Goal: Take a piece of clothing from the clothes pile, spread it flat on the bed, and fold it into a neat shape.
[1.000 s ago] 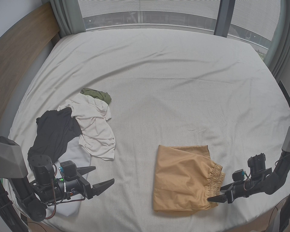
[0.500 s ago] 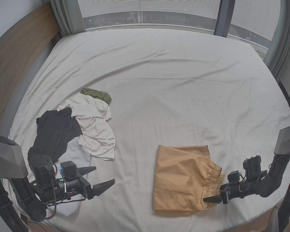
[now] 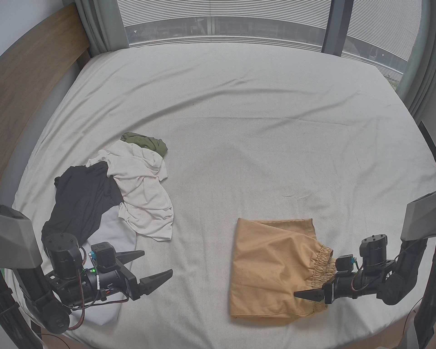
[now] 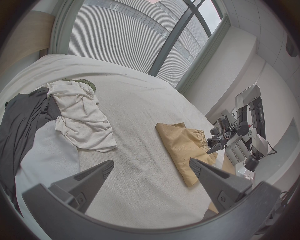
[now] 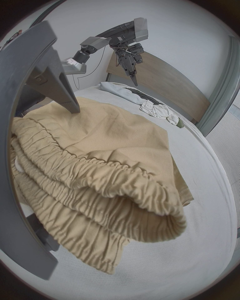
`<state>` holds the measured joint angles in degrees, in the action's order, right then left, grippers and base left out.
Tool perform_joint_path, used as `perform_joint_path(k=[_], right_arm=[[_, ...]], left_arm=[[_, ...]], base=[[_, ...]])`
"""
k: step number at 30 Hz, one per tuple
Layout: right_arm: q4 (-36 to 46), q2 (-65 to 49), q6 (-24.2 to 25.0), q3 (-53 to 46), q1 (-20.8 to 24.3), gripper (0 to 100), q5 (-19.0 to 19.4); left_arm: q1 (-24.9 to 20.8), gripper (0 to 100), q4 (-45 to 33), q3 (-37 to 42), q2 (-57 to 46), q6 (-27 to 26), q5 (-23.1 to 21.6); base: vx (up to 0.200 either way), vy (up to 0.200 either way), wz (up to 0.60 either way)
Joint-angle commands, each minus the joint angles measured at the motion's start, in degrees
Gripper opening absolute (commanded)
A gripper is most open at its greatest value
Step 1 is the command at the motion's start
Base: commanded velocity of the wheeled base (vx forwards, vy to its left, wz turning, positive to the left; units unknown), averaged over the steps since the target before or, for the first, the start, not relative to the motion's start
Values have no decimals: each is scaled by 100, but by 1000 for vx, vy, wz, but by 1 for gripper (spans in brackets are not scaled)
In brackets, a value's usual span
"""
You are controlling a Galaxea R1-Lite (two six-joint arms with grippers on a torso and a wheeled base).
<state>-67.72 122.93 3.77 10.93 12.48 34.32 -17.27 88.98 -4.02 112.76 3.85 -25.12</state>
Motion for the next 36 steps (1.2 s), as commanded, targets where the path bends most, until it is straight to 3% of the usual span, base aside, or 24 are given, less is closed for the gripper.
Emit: perform_joint_path(k=[1, 8, 9, 17, 25, 36], right_arm=[[-4, -6, 1, -12, 35, 100, 5], [-4, -23, 1, -30, 35, 100, 5], [-4, -23, 1, -30, 44, 0, 5], [-31, -32, 1, -21, 70, 0, 40], [-365, -252, 28, -127, 123, 0, 646], [-1006, -595, 441, -346, 211, 0, 1350]], left_arm=[[-22, 100, 5, -2, 0, 1, -1], [-22, 100, 5, 24, -9, 1, -1], [-22, 100, 5, 24, -9, 1, -1], [-22, 100, 5, 33, 0, 1, -1], [-22, 100, 5, 33, 0, 1, -1], [-13, 100, 14, 86, -9, 1, -1]], base=[[0, 0, 0], [0, 0, 0], [0, 0, 0], [0, 0, 0], [0, 0, 0], [0, 0, 0]])
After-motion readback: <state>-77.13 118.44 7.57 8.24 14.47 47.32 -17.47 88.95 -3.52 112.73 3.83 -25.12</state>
